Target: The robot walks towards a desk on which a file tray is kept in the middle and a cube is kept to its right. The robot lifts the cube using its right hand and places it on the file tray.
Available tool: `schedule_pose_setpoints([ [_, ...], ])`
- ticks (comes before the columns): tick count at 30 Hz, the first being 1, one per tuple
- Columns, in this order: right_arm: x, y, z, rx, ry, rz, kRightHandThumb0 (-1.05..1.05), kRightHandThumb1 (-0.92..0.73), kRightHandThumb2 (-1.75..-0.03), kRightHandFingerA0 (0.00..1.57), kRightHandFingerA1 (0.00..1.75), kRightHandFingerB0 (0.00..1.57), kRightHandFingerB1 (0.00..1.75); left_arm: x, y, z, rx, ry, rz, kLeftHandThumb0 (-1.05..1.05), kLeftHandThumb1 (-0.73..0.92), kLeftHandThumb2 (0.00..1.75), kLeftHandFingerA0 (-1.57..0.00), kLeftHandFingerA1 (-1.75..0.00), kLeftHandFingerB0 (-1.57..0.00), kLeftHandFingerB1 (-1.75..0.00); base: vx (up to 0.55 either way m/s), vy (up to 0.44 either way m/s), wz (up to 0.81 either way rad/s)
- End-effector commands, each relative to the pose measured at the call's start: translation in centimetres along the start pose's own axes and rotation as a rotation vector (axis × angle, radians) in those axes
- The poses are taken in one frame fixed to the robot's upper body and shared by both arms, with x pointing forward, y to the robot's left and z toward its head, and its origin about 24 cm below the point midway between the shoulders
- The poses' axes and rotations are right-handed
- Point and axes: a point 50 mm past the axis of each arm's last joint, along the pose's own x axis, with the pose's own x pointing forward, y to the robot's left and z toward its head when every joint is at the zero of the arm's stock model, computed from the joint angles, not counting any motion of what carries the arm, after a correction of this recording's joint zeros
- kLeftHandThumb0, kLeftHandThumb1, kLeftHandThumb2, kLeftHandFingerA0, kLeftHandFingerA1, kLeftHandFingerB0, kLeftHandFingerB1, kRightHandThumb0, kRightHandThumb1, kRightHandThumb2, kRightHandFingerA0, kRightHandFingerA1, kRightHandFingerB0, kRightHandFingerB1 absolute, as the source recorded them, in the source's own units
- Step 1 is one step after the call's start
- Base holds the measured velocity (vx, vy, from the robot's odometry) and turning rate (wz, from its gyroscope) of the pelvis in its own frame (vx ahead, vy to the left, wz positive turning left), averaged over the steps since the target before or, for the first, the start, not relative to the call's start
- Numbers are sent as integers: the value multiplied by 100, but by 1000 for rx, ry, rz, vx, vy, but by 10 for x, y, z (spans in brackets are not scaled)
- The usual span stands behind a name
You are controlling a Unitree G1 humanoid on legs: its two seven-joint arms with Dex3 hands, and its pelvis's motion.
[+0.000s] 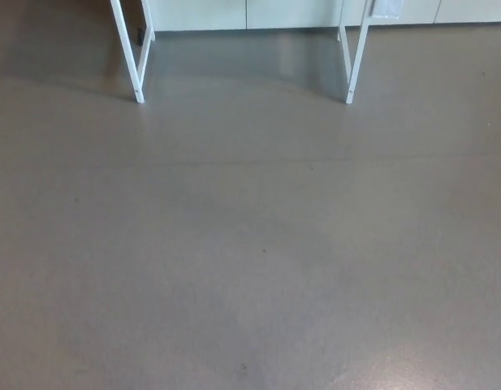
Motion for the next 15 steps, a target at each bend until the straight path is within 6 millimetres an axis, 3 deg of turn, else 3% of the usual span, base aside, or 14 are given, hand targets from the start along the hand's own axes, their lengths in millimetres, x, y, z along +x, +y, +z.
schedule_pose_setpoints([
  [1,-3,25,-9,-349,69,83,-31,-39,-92,4,52,0,47,5,33,16,-171,-8,74,-80,58,79,-32,-86,-26,-72,0,0,0],
  [2,-2,21,-13,-290,71,75,-28,-37,-89,4,51,0,48,5,30,16,-132,-1,38,-82,59,78,-27,-84,-23,-73,-85,21,-10],
  [3,0,18,-17,-209,65,29,-28,-34,-88,4,52,0,48,5,28,16,-129,-17,15,-41,33,104,-23,-67,-13,-60,14,9,-25],
  [4,2,14,-16,-225,85,17,-31,-37,-91,4,52,0,49,5,27,18,-112,-35,-2,-76,61,80,-21,-79,-18,-68,-7,16,-47],
  [5,3,10,-13,-279,100,-3,-66,-45,-75,21,49,7,37,4,24,17,-106,-55,-30,-82,50,108,-8,-65,-17,-65,-9,6,-17],
  [7,3,6,-12,-253,77,-7,-65,-45,-76,27,51,7,37,4,23,17,-118,-60,-35,-84,52,108,-12,-67,-17,-65,21,-35,-3],
  [8,1,1,-8,-268,65,-1,-34,-35,-92,3,52,0,49,5,19,19,-139,-61,-50,-84,62,90,-18,-76,-12,-66,31,-113,-8],
  [9,2,-2,-7,-264,63,7,-34,-35,-92,3,52,0,49,6,16,21,-167,-63,-59,-84,62,90,-18,-76,-12,-66,41,-147,4],
  [10,2,-4,-7,-254,56,14,-62,-42,-74,6,40,9,30,7,12,24,-174,-79,-83,-84,65,79,-4,-83,-13,-73,-74,-163,6],
  [11,3,-6,-4,-120,45,60,-46,-35,-76,1,46,1,34,9,7,30,-179,-85,-89,-80,49,108,-14,-68,-14,-64,83,-166,9],
  [12,1,-8,-3,-76,4,72,-52,-44,-67,7,43,7,29,9,7,33,-201,-94,-103,-87,49,93,-17,-78,-9,-68,100,-203,13],
  [13,1,-8,-2,-70,2,74,-52,-44,-67,7,43,7,29,9,6,34,-203,-95,-104,-87,49,93,-17,-78,-9,-68,124,-264,24],
  [14,0,-14,-2,-71,12,50,-45,-52,-57,8,36,8,25,8,6,36,-147,-132,-126,-85,64,79,0,-85,-11,-75,147,-378,-64],
  [15,-1,-17,-2,-71,15,40,-45,-52,-57,8,36,8,25,8,6,37,-124,-148,-137,-85,64,79,0,-85,-11,-75,121,-10,16],
])
